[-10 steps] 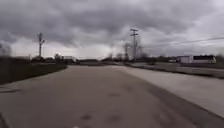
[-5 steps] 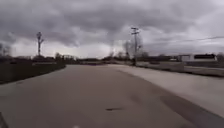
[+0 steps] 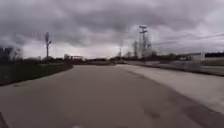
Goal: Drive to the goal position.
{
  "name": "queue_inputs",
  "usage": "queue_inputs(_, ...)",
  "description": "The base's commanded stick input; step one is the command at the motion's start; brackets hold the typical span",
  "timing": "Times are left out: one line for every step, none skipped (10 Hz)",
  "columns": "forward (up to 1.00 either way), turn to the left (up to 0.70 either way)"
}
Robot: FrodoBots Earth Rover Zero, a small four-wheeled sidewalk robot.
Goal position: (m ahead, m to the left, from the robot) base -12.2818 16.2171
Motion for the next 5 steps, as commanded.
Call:
queue_inputs(1.00,0.00)
queue_inputs(1.00,0.00)
queue_inputs(1.00,0.00)
queue_inputs(1.00,0.00)
queue_inputs(1.00,0.00)
